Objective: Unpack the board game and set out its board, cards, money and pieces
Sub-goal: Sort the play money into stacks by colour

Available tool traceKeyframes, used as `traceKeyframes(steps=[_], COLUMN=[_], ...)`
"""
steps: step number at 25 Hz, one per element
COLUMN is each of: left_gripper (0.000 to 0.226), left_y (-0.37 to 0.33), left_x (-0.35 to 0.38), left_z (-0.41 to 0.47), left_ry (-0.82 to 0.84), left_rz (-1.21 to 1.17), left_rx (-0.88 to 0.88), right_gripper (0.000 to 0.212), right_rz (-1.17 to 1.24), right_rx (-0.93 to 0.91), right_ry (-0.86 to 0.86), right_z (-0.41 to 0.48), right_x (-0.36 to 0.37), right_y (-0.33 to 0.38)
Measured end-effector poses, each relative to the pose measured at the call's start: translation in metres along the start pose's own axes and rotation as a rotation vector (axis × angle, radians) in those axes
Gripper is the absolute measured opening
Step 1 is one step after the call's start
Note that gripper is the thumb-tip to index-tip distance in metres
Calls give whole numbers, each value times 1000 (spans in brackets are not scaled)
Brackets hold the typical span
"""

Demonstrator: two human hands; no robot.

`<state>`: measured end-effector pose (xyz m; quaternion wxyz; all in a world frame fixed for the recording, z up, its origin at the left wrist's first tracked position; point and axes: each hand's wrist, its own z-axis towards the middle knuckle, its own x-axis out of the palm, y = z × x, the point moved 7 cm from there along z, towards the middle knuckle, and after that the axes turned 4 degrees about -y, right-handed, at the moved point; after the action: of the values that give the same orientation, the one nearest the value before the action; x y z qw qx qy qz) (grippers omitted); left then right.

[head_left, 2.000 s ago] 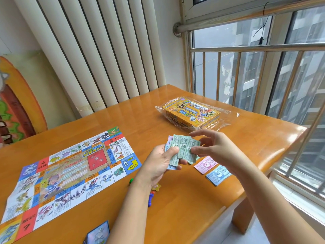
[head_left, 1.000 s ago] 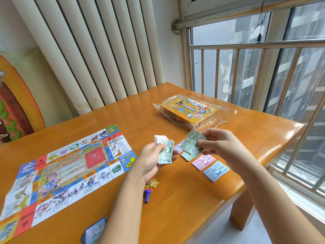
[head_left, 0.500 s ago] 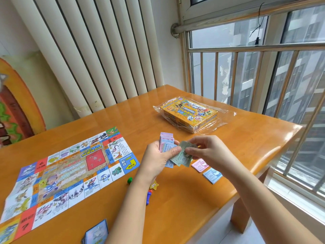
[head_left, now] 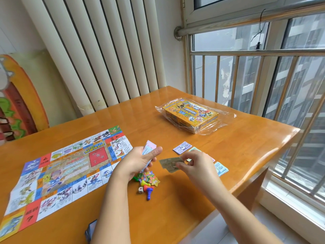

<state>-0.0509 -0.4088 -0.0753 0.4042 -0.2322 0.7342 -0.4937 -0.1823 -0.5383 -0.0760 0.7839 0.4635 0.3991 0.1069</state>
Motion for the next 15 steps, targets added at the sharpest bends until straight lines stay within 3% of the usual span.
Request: traceKeyframes(steps=[6,15], left_gripper=[22,12], left_y=[6,6], left_x=[14,21], left_z=[-3,-6], left_ry=[176,234], left_rz=[37,20], left_rx=[-29,-28], right_gripper=[6,12], right_rz=[-78,-82], right_rx=[-46,-76], right_ry=[-48,11], right_z=[-11,-13], right_x=[11,20], right_y=[1,6])
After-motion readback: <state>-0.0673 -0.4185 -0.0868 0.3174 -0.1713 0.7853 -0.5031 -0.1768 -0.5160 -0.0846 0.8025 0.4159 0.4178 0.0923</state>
